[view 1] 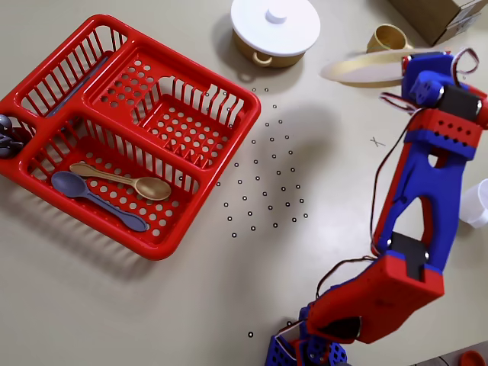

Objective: Grasp the plate, place it on the cross drawn on the table.

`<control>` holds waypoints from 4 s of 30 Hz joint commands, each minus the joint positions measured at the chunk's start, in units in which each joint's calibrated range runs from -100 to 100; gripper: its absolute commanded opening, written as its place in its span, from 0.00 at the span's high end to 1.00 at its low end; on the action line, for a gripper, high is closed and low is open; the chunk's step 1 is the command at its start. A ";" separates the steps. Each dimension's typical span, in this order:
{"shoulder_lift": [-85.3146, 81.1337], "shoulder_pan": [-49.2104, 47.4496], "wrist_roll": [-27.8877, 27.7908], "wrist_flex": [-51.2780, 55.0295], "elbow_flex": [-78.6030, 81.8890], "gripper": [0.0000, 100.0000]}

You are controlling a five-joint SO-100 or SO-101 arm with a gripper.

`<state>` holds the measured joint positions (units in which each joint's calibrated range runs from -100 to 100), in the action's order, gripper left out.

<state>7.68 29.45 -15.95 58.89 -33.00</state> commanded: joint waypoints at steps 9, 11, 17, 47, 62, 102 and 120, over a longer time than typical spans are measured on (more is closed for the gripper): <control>7.62 5.94 -2.15 -1.15 -7.80 1.00; 8.38 6.80 -2.98 -1.87 -5.89 1.00; 11.68 9.17 -5.52 -2.76 -5.17 1.00; 10.07 13.34 -12.80 -43.00 41.16 0.88; 5.42 13.19 -13.82 -58.45 59.48 0.76; -44.96 -14.52 14.80 -44.37 84.95 1.00; -87.90 -29.59 19.15 -24.81 113.96 1.00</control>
<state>-75.49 1.14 3.39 29.89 80.92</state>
